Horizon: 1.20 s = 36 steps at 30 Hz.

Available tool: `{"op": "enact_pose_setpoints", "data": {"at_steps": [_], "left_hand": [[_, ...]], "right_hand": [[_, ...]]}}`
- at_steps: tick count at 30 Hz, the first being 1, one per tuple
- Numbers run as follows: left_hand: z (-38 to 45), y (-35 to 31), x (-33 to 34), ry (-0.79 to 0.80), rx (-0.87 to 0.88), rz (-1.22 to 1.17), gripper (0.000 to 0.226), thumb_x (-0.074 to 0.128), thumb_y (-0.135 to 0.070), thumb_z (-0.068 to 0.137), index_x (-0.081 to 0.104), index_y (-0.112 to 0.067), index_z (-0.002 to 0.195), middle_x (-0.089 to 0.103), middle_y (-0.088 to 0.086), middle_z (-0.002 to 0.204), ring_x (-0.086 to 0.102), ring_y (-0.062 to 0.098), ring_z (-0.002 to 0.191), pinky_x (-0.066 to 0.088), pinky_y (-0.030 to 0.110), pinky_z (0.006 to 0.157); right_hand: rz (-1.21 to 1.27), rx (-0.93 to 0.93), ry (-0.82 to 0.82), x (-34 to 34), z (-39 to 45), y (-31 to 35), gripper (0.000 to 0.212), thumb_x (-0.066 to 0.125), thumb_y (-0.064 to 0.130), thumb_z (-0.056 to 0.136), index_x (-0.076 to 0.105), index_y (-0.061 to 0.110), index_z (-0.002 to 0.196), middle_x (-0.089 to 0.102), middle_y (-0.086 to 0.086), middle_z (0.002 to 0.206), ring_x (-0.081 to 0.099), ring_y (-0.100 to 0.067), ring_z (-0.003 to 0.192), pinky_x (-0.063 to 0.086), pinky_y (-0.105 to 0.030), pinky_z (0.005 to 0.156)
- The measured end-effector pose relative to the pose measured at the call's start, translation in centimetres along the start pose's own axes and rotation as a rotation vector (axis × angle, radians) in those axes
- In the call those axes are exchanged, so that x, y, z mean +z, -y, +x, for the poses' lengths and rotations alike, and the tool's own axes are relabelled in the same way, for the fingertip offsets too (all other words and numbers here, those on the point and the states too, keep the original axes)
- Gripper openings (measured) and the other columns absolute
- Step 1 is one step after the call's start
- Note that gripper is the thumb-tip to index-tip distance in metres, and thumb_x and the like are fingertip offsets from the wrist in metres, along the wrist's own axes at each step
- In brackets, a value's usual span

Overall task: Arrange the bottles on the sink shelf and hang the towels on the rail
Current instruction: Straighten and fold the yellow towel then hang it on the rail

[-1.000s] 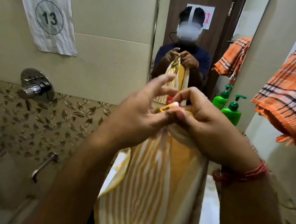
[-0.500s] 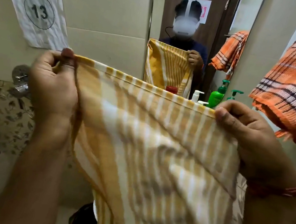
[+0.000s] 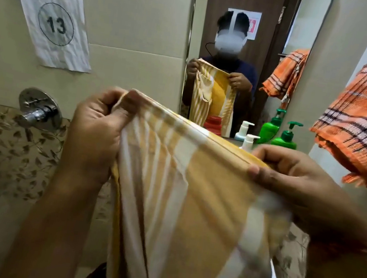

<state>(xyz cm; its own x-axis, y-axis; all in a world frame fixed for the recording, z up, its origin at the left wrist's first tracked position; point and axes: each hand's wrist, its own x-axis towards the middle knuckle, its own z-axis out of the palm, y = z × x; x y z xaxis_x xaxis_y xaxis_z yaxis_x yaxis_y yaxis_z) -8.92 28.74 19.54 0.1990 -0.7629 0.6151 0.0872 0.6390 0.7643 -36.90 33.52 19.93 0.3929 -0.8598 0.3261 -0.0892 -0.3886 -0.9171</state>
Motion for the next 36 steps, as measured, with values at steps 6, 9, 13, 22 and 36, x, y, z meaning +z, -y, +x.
{"op": "enact_pose_setpoints", "data": {"at_steps": [6, 9, 13, 22, 36], "left_hand": [[-1.4, -0.1, 3.4, 0.722, 0.045, 0.311, 0.044, 0.069, -0.046, 0.084, 0.06, -0.031, 0.125, 0.07, -0.008, 0.12, 0.069, 0.002, 0.1, 0.055, 0.024, 0.084], [-2.1, 1.1, 5.3, 0.841, 0.043, 0.351, 0.03, 0.069, -0.035, 0.089, 0.069, -0.01, 0.105, 0.072, 0.004, 0.096, 0.069, 0.017, 0.09, 0.056, 0.045, 0.081], [-1.6, 3.0, 3.8, 0.383, -0.022, 0.194, 0.018, 0.065, -0.026, 0.093, 0.066, -0.017, 0.078, 0.059, -0.013, 0.068, 0.051, 0.001, 0.065, 0.042, 0.021, 0.06], [-2.7, 2.2, 4.4, 0.674, -0.047, 0.309, 0.057, 0.069, -0.051, 0.088, 0.054, -0.028, 0.138, 0.067, -0.01, 0.128, 0.064, 0.006, 0.117, 0.054, 0.032, 0.098], [-2.8, 2.9, 4.0, 0.635, -0.097, 0.296, 0.055, 0.067, -0.048, 0.088, 0.056, -0.028, 0.138, 0.066, -0.012, 0.127, 0.064, 0.002, 0.114, 0.056, 0.025, 0.092]], "right_hand": [[-0.215, -0.095, 0.041, 1.9, 2.3, 0.6, 0.02, 0.063, 0.028, 0.089, 0.069, 0.009, 0.086, 0.064, -0.01, 0.081, 0.06, -0.014, 0.077, 0.048, -0.027, 0.067], [-0.223, -0.131, -0.016, 3.4, 3.7, 0.0, 0.024, 0.064, 0.025, 0.093, 0.066, 0.002, 0.087, 0.066, -0.015, 0.08, 0.06, -0.012, 0.076, 0.049, -0.025, 0.069], [-0.187, 0.008, -0.053, 1.9, 2.0, -1.7, 0.027, 0.07, 0.03, 0.084, 0.065, 0.004, 0.089, 0.062, -0.001, 0.076, 0.057, -0.011, 0.07, 0.046, -0.019, 0.06], [-0.327, 0.005, 0.021, 1.7, 1.9, -0.5, 0.025, 0.065, 0.031, 0.093, 0.072, 0.011, 0.107, 0.073, -0.007, 0.099, 0.069, -0.023, 0.094, 0.057, -0.036, 0.083], [-0.319, 0.001, -0.016, 1.5, 1.3, -1.6, 0.029, 0.067, 0.031, 0.088, 0.066, 0.002, 0.087, 0.059, -0.002, 0.075, 0.056, -0.008, 0.069, 0.043, -0.019, 0.059]]}}
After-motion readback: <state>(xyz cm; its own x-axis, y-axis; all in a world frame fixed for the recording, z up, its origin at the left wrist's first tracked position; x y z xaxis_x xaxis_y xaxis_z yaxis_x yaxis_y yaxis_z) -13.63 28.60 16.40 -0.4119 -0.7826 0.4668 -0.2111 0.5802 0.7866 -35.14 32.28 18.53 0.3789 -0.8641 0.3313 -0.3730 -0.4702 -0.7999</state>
